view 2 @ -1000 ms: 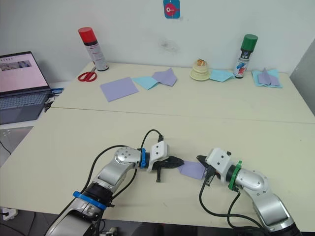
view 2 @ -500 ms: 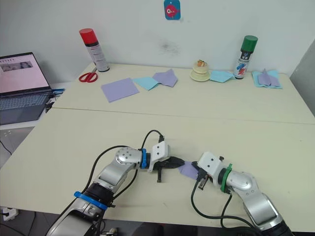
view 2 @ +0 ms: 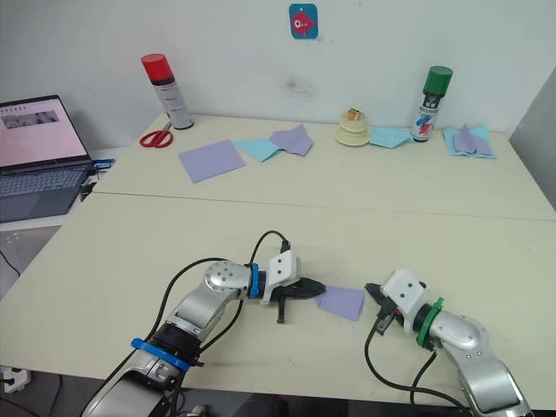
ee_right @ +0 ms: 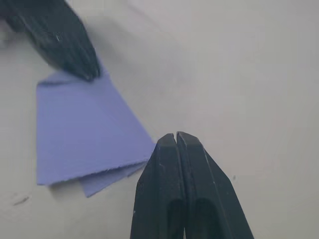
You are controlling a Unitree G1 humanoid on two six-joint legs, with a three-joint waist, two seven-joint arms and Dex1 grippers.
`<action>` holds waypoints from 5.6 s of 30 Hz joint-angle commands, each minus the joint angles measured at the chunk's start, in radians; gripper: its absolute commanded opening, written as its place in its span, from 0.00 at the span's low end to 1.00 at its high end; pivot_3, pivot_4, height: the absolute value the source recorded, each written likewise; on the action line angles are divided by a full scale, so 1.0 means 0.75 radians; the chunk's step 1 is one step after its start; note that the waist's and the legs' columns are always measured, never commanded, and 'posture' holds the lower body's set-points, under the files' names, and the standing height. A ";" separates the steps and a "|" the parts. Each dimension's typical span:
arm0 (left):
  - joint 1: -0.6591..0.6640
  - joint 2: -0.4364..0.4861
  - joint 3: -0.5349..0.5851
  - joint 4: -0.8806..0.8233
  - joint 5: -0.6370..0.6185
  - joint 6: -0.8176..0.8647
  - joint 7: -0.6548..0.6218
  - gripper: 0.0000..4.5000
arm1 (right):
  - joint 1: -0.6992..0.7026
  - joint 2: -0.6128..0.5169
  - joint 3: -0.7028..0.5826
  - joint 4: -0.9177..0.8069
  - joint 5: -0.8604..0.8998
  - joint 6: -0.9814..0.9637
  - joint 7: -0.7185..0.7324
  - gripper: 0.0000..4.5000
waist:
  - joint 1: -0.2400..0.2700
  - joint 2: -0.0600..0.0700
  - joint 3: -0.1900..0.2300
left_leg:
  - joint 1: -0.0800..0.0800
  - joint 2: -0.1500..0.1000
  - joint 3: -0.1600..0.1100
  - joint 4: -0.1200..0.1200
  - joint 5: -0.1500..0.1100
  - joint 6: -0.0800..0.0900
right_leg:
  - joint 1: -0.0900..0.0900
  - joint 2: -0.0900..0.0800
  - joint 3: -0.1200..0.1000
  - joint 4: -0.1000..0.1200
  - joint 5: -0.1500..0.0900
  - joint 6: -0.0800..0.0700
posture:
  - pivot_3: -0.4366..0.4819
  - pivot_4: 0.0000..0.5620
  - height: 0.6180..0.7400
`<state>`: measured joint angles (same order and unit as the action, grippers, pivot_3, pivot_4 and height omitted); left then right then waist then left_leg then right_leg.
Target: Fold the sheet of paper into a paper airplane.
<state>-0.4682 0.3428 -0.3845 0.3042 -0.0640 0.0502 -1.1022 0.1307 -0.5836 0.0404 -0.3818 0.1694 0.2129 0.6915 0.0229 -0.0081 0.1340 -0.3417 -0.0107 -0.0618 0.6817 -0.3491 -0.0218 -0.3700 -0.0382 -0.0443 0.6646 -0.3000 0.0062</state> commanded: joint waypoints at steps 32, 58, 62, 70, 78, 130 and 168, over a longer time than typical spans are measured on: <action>0.123 0.140 0.085 0.088 0.002 0.139 0.102 0.00 | -0.226 -0.064 0.369 0.136 -0.197 0.338 0.060 0.01 | -0.043 -0.007 -0.008 | 0.019 0.005 -0.001 -0.007 -0.001 0.003 | 0.013 0.005 0.001 0.002 -0.001 -0.003 | 0.48 0.27 0.81; 0.286 0.288 0.206 -0.275 -0.136 0.298 0.097 0.00 | -0.313 0.011 0.234 -0.002 -0.057 0.165 0.074 0.01 | -0.040 0.004 0.004 | 0.011 0.006 -0.001 -0.008 -0.001 0.003 | 0.003 0.005 0.002 0.001 -0.001 -0.003 | 0.48 0.27 0.81; 0.248 0.298 0.238 -0.357 -0.173 0.331 0.087 0.00 | -0.353 -0.015 0.085 -0.131 0.094 0.231 0.116 0.01 | -0.038 0.007 0.009 | -0.006 0.005 0.000 -0.005 0.003 -0.003 | -0.011 0.004 0.001 0.002 -0.001 -0.003 | 0.48 0.27 0.81; 0.155 0.414 0.322 -0.524 -0.265 0.364 -0.007 0.00 | -0.365 -0.194 -0.112 -0.335 0.372 0.426 0.251 0.01 | -0.031 0.006 0.033 | -0.009 0.005 -0.001 -0.005 0.003 -0.004 | -0.013 0.003 0.000 0.000 -0.001 -0.003 | 0.48 0.27 0.81; 0.149 0.536 0.423 -0.580 -0.319 0.371 -0.049 0.00 | -0.238 -0.358 -0.201 -0.424 0.590 0.629 0.322 0.31 | -0.029 0.003 0.039 | -0.013 0.004 -0.001 -0.003 0.003 -0.004 | -0.015 0.001 -0.002 0.000 0.000 -0.003 | 0.48 0.27 0.81; 0.277 0.610 0.427 -0.693 -0.329 0.334 -0.064 0.00 | -0.597 0.026 0.425 0.442 -0.172 -0.160 0.252 0.45 | -0.036 0.000 0.041 | -0.020 0.004 0.001 0.015 0.004 -0.005 | -0.024 0.001 -0.002 0.021 -0.001 -0.004 | 0.48 0.27 0.81; 0.058 0.432 0.417 -0.705 -0.497 0.532 -0.014 0.00 | -0.336 0.417 -0.257 0.022 -0.059 0.666 -0.642 0.01 | -0.034 0.001 0.040 | -0.025 0.002 0.002 0.020 0.003 -0.005 | -0.027 0.002 0.002 0.023 0.000 -0.003 | 0.48 0.27 0.81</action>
<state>-0.4233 0.6660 -0.0831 -0.1969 -0.4243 0.4525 -1.1197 -0.1088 -0.2610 -0.1423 -0.3455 0.1221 0.7195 0.2148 -0.0027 -0.0074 0.1639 -0.3602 -0.0089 -0.0599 0.6966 -0.3465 -0.0253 -0.3902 -0.0370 -0.0430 0.6821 -0.3003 0.0038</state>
